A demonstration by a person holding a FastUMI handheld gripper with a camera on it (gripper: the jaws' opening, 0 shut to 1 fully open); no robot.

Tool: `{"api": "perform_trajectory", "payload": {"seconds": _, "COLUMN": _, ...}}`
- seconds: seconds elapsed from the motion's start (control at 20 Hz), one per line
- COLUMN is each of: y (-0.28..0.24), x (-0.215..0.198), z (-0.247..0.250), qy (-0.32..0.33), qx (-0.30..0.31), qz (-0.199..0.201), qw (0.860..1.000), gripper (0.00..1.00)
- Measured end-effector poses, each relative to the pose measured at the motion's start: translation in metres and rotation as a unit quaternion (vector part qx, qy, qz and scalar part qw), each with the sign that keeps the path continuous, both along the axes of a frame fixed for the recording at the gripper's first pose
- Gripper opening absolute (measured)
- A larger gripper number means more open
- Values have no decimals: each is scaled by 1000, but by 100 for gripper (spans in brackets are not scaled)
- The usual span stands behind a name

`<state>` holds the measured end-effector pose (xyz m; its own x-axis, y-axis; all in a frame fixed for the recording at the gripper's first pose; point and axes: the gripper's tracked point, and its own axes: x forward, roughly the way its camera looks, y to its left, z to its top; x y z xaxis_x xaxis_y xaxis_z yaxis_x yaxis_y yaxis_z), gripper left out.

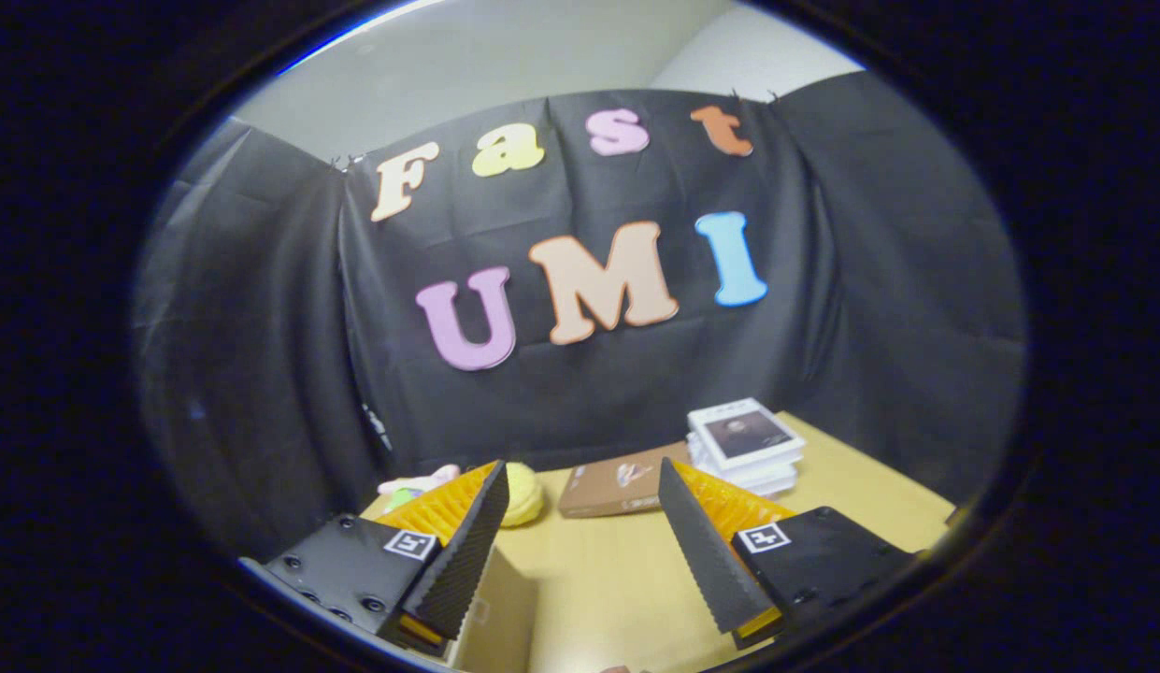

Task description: Open the storage box then place both shoes into the box .Put the left shoe in first, then the right shoe, with the right side of both shoes facing outward in a uniform manner.

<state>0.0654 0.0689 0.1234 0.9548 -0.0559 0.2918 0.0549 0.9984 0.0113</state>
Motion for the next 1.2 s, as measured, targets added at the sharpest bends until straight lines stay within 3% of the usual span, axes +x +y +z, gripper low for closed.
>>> {"api": "perform_trajectory", "payload": {"seconds": 0.3, "y": -50, "x": -27, "z": 6, "qy": -36, "qx": 20, "qz": -48, "qw": 998, "gripper": 100}}
{"api": "perform_trajectory", "payload": {"seconds": 0.55, "y": -80, "x": -39, "z": -12, "qy": -23, "qx": 21, "qz": -83, "qw": 996, "gripper": 100}}
{"api": "perform_trajectory", "payload": {"seconds": 1.2, "y": -130, "x": -84, "z": -13, "qy": -12, "qx": 15, "qz": -122, "qw": 992, "gripper": 100}}
